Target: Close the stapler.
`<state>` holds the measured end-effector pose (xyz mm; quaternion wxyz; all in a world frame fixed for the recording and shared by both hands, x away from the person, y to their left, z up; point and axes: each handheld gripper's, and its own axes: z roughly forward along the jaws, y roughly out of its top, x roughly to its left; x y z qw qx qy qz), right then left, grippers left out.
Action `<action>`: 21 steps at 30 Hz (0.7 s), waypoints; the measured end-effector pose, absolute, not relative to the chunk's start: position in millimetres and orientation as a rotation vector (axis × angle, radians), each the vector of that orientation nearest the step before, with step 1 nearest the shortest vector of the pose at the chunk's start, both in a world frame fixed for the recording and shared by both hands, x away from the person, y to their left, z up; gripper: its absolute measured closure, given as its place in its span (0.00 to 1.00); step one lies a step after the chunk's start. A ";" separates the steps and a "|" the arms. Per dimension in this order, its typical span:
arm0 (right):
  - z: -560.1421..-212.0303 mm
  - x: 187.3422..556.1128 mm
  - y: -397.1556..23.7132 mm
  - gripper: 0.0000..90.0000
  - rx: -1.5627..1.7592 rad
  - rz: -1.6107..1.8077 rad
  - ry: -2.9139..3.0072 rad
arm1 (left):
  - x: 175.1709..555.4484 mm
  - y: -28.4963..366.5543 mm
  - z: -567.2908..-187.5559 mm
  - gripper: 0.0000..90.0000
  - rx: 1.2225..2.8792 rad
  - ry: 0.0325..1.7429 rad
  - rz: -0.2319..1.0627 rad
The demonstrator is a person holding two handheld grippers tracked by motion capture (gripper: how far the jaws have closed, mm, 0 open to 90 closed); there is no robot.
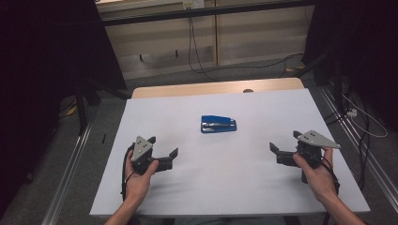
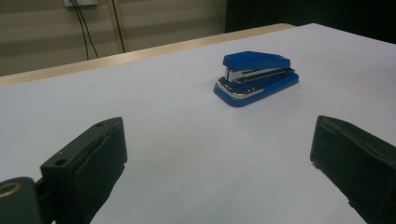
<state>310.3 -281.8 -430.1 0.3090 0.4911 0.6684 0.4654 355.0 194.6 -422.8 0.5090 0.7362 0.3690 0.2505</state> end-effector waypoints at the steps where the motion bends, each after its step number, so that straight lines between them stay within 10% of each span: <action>1: -430.4 308.1 -282.5 0.03 1.305 1.233 1.768 | 352.6 195.3 -423.3 0.04 1.771 0.894 0.619; 21: -440.9 273.7 -296.2 0.03 1.352 1.201 1.711 | 322.5 212.0 -430.7 0.04 1.773 0.927 0.640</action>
